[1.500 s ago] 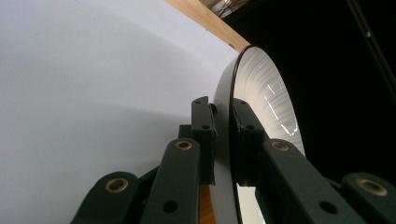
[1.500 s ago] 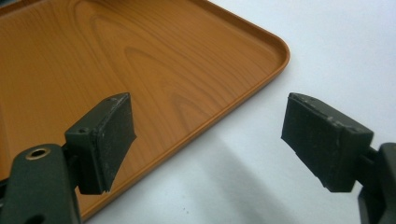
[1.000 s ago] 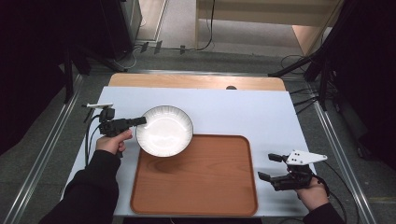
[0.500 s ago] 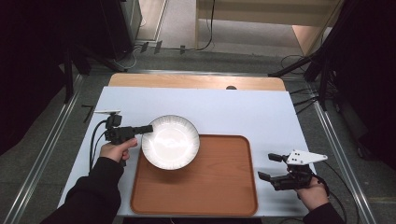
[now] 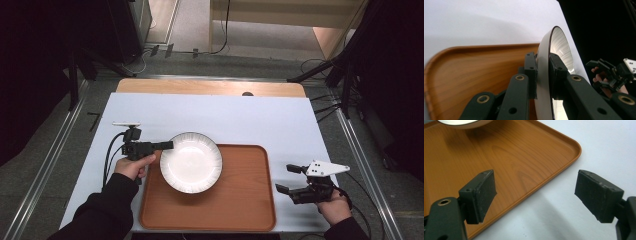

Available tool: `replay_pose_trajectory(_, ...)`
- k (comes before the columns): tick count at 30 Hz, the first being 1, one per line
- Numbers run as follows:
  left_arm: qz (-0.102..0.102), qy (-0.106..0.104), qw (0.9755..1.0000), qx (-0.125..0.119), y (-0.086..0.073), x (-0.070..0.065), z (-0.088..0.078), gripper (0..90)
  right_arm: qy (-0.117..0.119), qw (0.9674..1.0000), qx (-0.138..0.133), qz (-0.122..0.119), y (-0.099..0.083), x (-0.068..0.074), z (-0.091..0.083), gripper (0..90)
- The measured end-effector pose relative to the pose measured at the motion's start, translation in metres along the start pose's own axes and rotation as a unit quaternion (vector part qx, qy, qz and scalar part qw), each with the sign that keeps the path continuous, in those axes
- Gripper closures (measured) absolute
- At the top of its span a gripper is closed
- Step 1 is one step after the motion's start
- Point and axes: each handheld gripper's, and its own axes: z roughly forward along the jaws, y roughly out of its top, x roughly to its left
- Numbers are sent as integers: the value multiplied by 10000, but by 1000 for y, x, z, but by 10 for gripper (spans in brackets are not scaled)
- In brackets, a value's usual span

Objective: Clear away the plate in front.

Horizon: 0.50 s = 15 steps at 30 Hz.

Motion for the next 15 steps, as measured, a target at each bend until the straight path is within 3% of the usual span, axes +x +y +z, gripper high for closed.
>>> replay_pose_trajectory(11, 142, -112, 9993, 337, -10, -9, 20, 795, 13, 10000, -1, -19, 0, 0, 0, 178)
replay_pose_trajectory(15, 193, -47, 9988, 439, -11, -8, 26, 792, 14, 10000, 14, 11, 0, 1, 0, 178)
